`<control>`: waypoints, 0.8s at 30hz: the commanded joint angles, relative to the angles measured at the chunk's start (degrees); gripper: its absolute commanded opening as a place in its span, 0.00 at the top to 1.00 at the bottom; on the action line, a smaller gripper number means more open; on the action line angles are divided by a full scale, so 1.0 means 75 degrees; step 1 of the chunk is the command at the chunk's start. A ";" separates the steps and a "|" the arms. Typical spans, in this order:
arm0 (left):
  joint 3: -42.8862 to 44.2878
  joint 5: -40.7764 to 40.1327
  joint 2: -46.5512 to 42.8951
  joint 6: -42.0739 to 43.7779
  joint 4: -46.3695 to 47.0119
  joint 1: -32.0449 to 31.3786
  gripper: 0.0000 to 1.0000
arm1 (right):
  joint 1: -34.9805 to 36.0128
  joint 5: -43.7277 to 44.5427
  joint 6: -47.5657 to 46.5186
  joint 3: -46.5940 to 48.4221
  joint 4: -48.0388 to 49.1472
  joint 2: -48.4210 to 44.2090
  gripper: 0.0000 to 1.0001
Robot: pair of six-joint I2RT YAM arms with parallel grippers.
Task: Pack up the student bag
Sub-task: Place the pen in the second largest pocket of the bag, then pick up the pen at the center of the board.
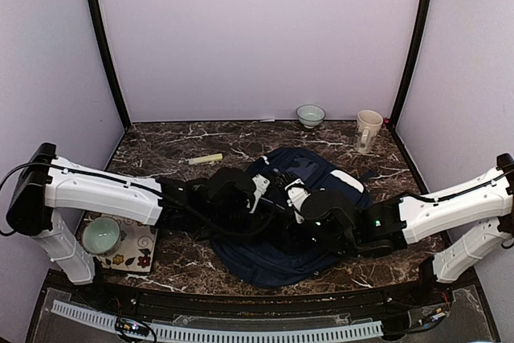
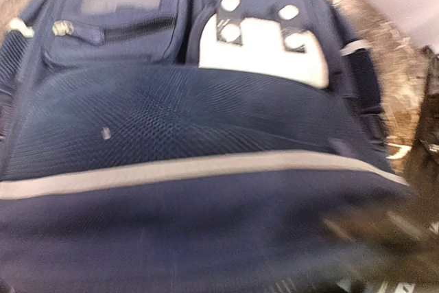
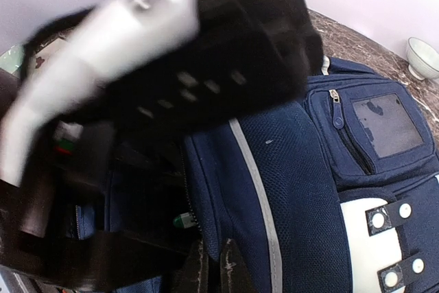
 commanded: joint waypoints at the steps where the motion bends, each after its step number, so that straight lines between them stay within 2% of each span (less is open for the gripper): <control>1: -0.0527 -0.0177 -0.1634 0.0578 -0.0169 -0.0248 0.41 | 0.0077 0.0332 0.0126 -0.0079 0.0345 -0.0271 1.00; 3: -0.0974 -0.0883 -0.2380 0.0704 -0.0109 -0.0270 0.39 | 0.0074 0.0439 0.0139 -0.0126 0.0358 -0.0266 1.00; 6: -0.1399 -0.2255 -0.3079 0.1008 -0.0242 -0.0180 0.30 | 0.0075 0.0506 0.0162 -0.0150 0.0399 -0.0188 1.00; 9: -0.1514 -0.2784 -0.3189 0.1381 -0.0399 0.0488 0.24 | 0.0075 0.0417 0.0209 -0.0158 0.0454 -0.0061 1.00; 12: -0.1367 -0.2245 -0.2924 0.1559 -0.0518 0.1617 0.23 | 0.0074 0.0318 0.0234 -0.0157 0.0499 0.0046 1.00; 15: -0.1066 -0.1362 -0.2443 0.1993 -0.0269 0.2535 0.18 | 0.0074 0.0218 0.0236 -0.0128 0.0499 0.0142 1.00; 17: -0.0645 -0.1155 -0.1860 0.2222 -0.0299 0.3110 0.13 | 0.0079 0.0138 0.0234 -0.0120 0.0490 0.0173 1.00; 24: 0.1411 0.0307 0.0843 0.2803 -0.0537 0.4591 0.12 | 0.0074 0.0082 0.0259 -0.0239 0.0646 0.0315 1.00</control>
